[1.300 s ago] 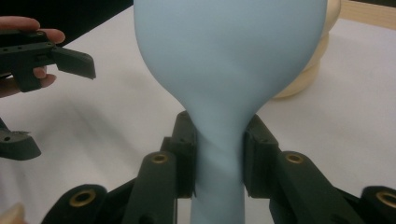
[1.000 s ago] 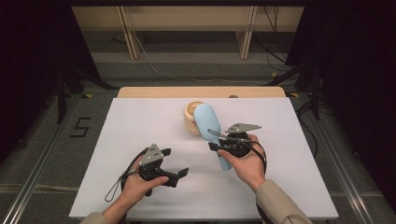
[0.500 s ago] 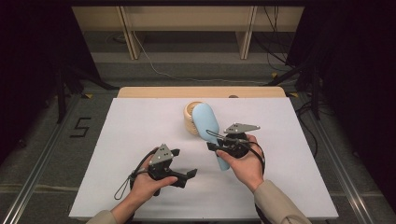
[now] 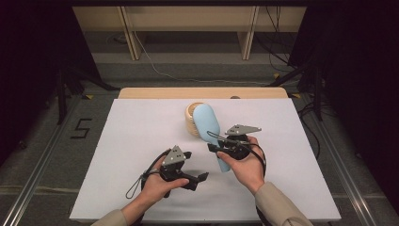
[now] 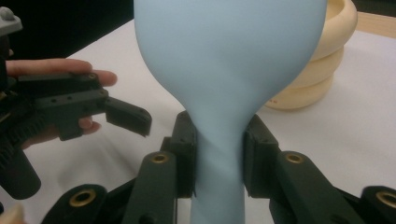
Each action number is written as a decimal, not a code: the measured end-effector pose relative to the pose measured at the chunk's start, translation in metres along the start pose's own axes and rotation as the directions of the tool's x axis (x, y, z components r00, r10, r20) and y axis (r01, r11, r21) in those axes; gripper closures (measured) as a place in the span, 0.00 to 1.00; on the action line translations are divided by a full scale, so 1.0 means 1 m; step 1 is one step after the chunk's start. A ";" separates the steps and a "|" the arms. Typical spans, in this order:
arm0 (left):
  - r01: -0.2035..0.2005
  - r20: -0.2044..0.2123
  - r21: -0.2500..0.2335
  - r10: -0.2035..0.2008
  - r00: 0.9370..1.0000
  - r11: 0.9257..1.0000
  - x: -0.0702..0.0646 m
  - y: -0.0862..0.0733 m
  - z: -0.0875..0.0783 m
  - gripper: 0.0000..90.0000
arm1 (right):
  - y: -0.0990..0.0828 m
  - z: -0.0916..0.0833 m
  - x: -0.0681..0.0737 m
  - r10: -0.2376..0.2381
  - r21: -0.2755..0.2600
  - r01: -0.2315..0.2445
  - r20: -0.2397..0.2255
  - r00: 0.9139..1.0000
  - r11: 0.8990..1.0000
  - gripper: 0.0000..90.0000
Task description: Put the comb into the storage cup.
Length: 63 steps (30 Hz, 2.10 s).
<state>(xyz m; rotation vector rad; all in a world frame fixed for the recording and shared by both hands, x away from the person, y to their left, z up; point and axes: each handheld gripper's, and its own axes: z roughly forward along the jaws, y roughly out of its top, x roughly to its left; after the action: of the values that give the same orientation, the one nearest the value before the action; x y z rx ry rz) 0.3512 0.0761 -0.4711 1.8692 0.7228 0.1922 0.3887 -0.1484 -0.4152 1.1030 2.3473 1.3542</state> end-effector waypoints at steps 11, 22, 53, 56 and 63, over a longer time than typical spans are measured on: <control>-0.009 0.014 0.007 0.009 1.000 1.000 -0.005 0.005 0.012 0.01 | 0.001 0.001 0.003 -0.005 -0.011 0.005 -0.002 1.000 1.000 0.78; -0.020 0.030 0.008 0.020 0.999 1.000 -0.012 0.010 0.021 0.02 | 0.001 0.001 0.005 -0.010 -0.023 0.010 0.001 1.000 1.000 0.78; 0.060 0.028 -0.018 -0.060 0.998 0.998 -0.016 0.018 0.040 0.13 | 0.003 0.003 0.011 -0.022 -0.027 0.022 -0.002 1.000 0.999 0.78; 0.067 0.027 -0.019 -0.066 0.997 0.998 -0.016 0.018 0.040 0.15 | 0.002 0.004 0.011 -0.024 -0.023 0.024 -0.004 1.000 0.999 0.78; 0.088 0.039 -0.022 -0.087 0.995 0.996 -0.016 0.018 0.041 0.17 | 0.002 0.004 0.012 -0.026 -0.026 0.026 -0.003 1.000 0.999 0.78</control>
<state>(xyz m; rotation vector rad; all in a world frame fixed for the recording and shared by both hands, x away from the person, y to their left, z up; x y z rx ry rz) 0.3644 0.0304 -0.4688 1.8099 0.7717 0.1084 0.3833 -0.1368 -0.4131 1.0604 2.3314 1.3739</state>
